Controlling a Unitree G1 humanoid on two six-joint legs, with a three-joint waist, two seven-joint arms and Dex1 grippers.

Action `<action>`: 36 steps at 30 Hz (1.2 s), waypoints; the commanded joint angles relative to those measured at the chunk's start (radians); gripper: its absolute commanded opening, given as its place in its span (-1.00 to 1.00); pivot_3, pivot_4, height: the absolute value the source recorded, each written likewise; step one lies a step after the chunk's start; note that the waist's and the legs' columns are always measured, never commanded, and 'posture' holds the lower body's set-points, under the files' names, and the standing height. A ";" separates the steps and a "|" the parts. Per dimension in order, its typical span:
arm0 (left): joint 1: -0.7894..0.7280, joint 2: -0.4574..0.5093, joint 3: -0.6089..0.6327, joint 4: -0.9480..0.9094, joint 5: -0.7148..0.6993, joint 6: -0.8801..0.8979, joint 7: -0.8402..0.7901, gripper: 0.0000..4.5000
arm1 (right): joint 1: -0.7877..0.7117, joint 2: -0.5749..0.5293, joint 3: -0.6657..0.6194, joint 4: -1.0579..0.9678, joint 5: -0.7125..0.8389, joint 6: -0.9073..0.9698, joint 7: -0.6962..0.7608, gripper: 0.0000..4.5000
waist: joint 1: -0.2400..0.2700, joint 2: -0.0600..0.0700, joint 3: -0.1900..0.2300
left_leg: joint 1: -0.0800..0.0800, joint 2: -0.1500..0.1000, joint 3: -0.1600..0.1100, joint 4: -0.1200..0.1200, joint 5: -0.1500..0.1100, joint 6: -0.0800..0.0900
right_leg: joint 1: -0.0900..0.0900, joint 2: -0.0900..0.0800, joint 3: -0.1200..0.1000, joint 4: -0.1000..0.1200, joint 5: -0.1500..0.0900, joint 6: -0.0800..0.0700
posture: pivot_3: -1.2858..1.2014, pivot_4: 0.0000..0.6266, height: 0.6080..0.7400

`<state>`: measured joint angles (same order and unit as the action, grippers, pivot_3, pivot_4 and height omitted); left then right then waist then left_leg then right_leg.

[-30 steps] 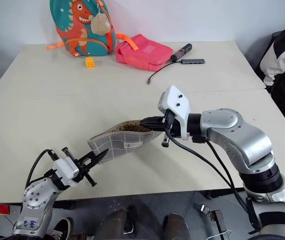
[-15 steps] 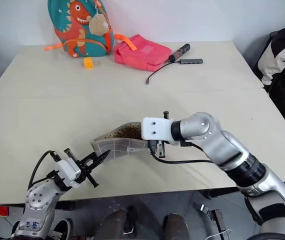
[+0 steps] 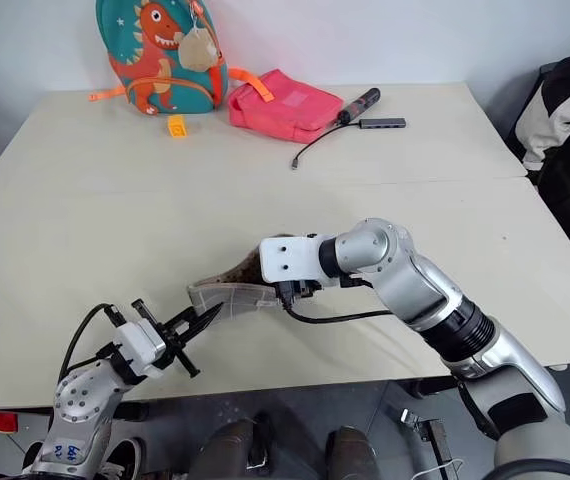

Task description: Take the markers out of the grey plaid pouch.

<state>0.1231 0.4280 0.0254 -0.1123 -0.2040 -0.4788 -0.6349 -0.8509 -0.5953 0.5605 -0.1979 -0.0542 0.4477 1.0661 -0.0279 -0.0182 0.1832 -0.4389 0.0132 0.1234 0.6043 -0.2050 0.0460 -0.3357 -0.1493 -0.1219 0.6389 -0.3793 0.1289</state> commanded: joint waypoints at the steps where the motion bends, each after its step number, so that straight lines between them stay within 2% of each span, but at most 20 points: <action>1: 0.009 -0.004 0.004 -0.024 0.000 -0.006 0.009 -1.00 | -0.010 0.001 -0.028 -0.037 -0.002 0.016 0.019 0.63 | 0.000 0.000 0.000 | 0.000 0.000 0.000 0.000 0.000 0.000 | 0.000 0.000 0.000 0.000 0.000 0.000 | 0.03 -0.52 1.00; 3: 0.008 -0.004 0.004 -0.021 0.001 -0.007 0.009 -1.00 | -0.019 0.003 -0.034 -0.045 0.001 0.021 0.028 0.92 | 0.000 0.000 0.000 | 0.000 0.000 0.000 0.000 0.000 0.000 | 0.000 0.000 0.000 0.000 0.000 0.000 | 0.03 -0.52 1.00; 4: 0.007 -0.003 0.003 -0.021 0.001 -0.008 0.008 -1.00 | -0.023 0.006 -0.039 -0.048 0.002 0.019 0.028 0.99 | 0.000 0.000 0.000 | 0.000 0.000 0.000 0.000 0.000 0.000 | 0.000 0.000 0.000 0.000 0.000 0.000 | 0.03 -0.52 1.00; 12: 0.006 -0.008 0.008 -0.019 -0.022 0.008 0.011 -1.00 | -0.064 0.019 -0.104 -0.068 0.054 0.038 0.056 0.99 | 0.001 0.000 0.000 | 0.000 0.000 0.000 0.000 0.000 0.000 | 0.000 0.000 0.000 0.000 0.000 0.000 | 0.03 -0.52 1.00; 16: 0.010 -0.010 0.006 -0.016 -0.023 0.005 0.011 -1.00 | -0.056 0.020 -0.090 -0.071 0.052 0.031 0.071 0.57 | 0.001 0.000 0.000 | 0.000 0.000 0.000 0.000 0.000 0.000 | 0.000 0.000 0.000 0.000 0.000 0.000 | 0.03 -0.52 1.00; 20: 0.010 -0.014 0.005 -0.015 -0.025 0.006 0.011 -1.00 | -0.059 0.023 -0.066 -0.071 0.026 0.008 0.078 -0.05 | 0.001 0.000 0.000 | 0.000 0.000 0.000 0.000 0.000 0.000 | 0.000 0.000 0.000 0.000 0.000 0.000 | 0.03 -0.52 1.00; 26: 0.001 -0.016 0.003 -0.005 -0.029 0.005 0.003 -1.00 | -0.068 0.036 -0.011 -0.043 -0.029 -0.043 0.094 -0.05 | 0.001 0.000 0.000 | 0.000 0.000 0.000 0.000 0.000 0.000 | 0.000 0.000 0.000 0.000 0.000 0.000 | 0.03 -0.52 1.00; 36: -0.003 -0.022 -0.007 -0.007 -0.034 0.010 -0.009 -1.00 | -0.099 0.097 0.100 0.110 -0.218 -0.178 0.057 -0.05 | 0.001 0.000 0.000 | 0.000 0.000 0.000 0.001 0.000 0.000 | -0.001 0.000 -0.001 0.004 0.000 0.000 | 0.03 -0.52 1.00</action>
<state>0.1198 0.4084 0.0199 -0.1068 -0.2290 -0.4666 -0.6440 -0.9278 -0.5077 0.6611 -0.0892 -0.2416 0.2965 1.1342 -0.0274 -0.0182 0.1832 -0.4391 0.0129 0.1233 0.6052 -0.2051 0.0458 -0.3362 -0.1490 -0.1231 0.6428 -0.3793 0.1289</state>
